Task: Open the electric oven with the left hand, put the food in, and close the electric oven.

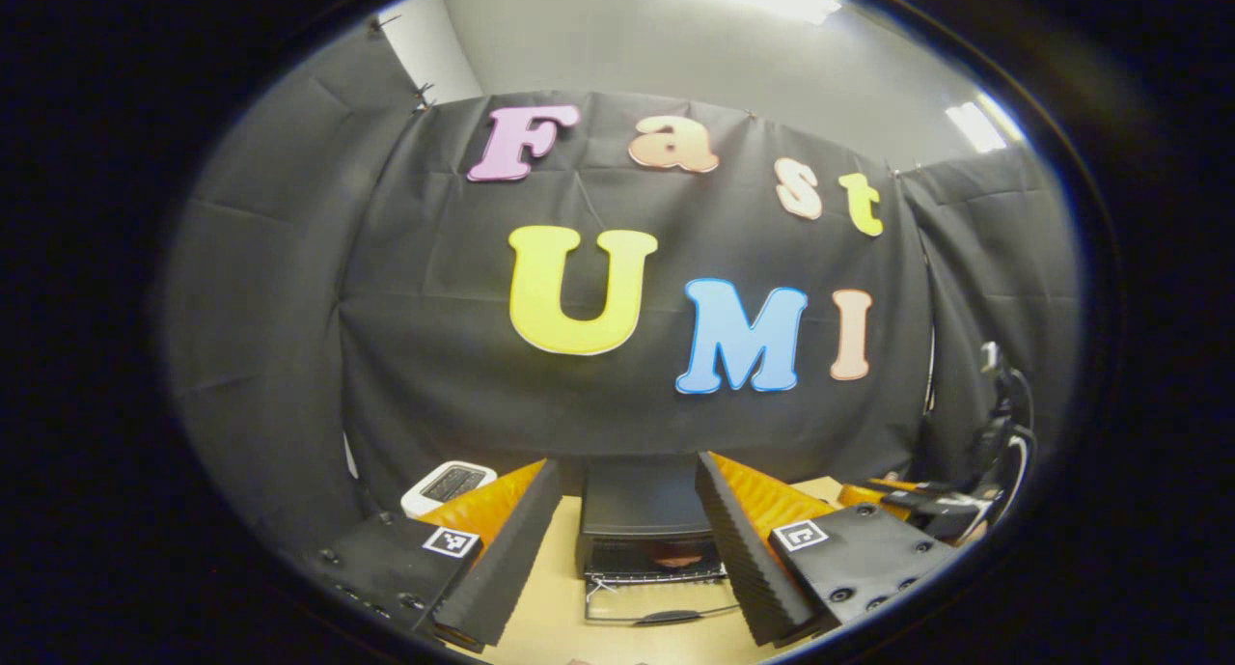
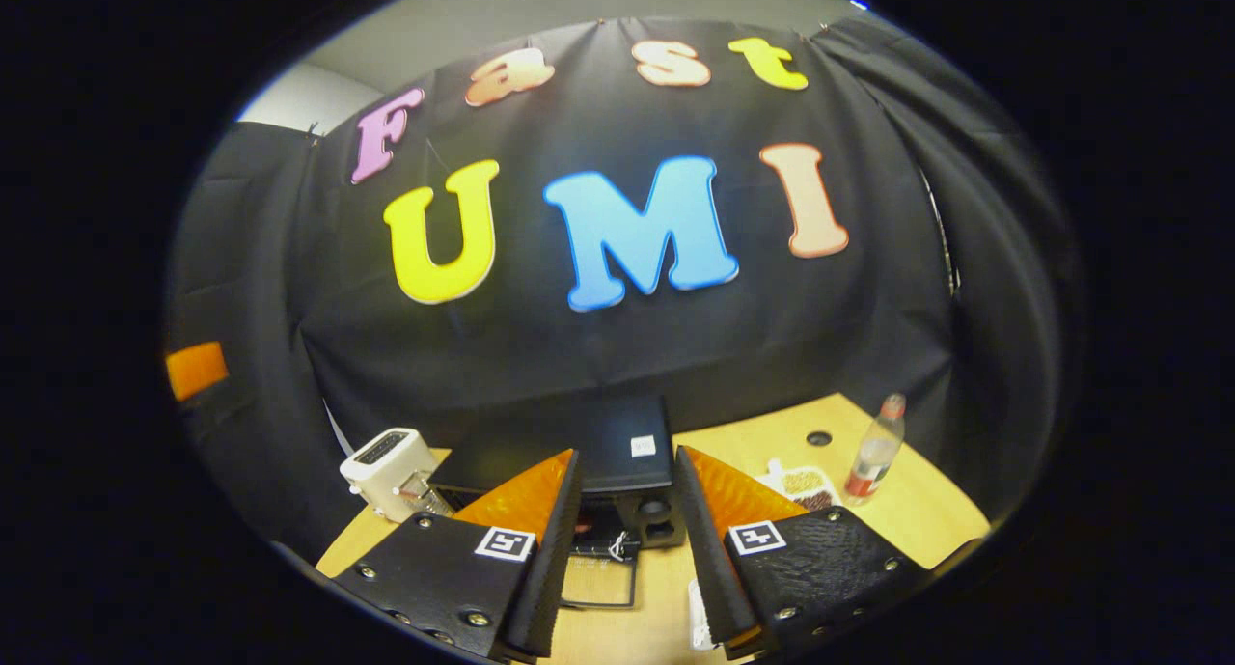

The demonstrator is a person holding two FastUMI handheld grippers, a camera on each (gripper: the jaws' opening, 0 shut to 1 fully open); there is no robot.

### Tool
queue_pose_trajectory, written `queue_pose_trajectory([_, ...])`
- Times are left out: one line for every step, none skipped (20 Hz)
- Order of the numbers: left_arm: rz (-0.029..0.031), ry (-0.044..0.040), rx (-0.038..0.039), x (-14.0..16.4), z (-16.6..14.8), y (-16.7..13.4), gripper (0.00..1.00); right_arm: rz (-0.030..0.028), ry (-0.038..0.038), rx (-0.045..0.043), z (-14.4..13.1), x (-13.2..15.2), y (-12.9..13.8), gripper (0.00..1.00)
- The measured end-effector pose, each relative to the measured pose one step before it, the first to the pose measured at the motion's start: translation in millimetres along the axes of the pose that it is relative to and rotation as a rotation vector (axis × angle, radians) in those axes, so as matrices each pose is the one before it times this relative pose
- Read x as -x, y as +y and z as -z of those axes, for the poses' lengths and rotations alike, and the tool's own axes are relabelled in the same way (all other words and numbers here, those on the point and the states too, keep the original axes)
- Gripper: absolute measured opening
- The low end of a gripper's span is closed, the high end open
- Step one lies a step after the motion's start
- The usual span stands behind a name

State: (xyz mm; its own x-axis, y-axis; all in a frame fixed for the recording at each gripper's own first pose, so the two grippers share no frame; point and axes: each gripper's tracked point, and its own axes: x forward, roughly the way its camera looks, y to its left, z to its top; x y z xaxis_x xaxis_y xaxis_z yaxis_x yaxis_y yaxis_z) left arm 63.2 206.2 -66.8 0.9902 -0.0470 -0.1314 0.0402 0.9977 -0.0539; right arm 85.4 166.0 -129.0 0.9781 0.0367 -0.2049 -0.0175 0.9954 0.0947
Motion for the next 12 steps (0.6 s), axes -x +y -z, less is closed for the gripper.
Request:
queue_pose_trajectory([0.00321, -0.01413, -0.00728, -2.91, -3.03, -7.72, 0.89, 0.00816, -0.02879, -0.00011, -18.43, 9.44, -4.80, 0.59])
queue_pose_trajectory([0.00724, -0.01239, -0.00320, -2.86, -3.34, -9.28, 1.00, 0.01786, -0.01520, 0.00998, -10.70, 6.07, -9.15, 0.58])
queue_pose_trajectory([0.01027, -0.01182, 0.00094, -0.17, -2.73, -9.53, 1.00, 0.00049, -0.03371, 0.00376, -18.22, 6.60, -3.57, 0.59])
queue_pose_trajectory([0.01002, -0.01026, -0.00236, -1.31, -4.39, -8.67, 1.00, 0.01449, -0.03205, 0.01205, -18.34, 5.78, -5.14, 0.59])
queue_pose_trajectory([0.00776, -0.01213, -0.00732, -2.45, -3.88, -7.41, 1.00, 0.00977, -0.04077, 0.01884, -17.17, 6.12, -5.17, 0.59])
queue_pose_trajectory([0.00749, -0.00576, -0.00734, -2.34, -3.34, -6.36, 1.00, 0.01079, -0.03368, 0.02780, -14.82, 7.34, -6.86, 0.59])
queue_pose_trajectory([0.00524, -0.00418, -0.00368, -0.98, -3.03, -6.44, 1.00, 0.00226, -0.01750, 0.02555, -11.30, 6.41, -1.27, 0.59])
queue_pose_trajectory([0.00665, -0.00240, 0.00037, -1.26, -0.89, -6.46, 1.00, -0.01041, -0.01491, 0.01227, -7.59, 2.98, -0.06, 0.58])
queue_pose_trajectory([0.00291, 0.00155, -0.00048, -0.30, 0.56, -5.10, 1.00, -0.00637, -0.01290, 0.00465, -7.35, 3.43, 0.12, 0.49])
queue_pose_trajectory([0.00159, 0.00970, -0.00217, -3.38, 3.36, -5.01, 1.00, -0.00062, -0.01234, 0.00038, -7.45, -0.59, -1.57, 0.59])
queue_pose_trajectory([0.00201, 0.01647, -0.00067, -2.63, 7.64, -4.01, 1.00, 0.00785, -0.01107, 0.00466, -2.96, -1.14, -4.32, 0.59])
queue_pose_trajectory([0.01047, 0.02862, 0.00523, -3.46, 8.97, -5.92, 1.00, 0.00886, -0.00228, 0.00409, 0.68, -3.70, -6.73, 0.58])
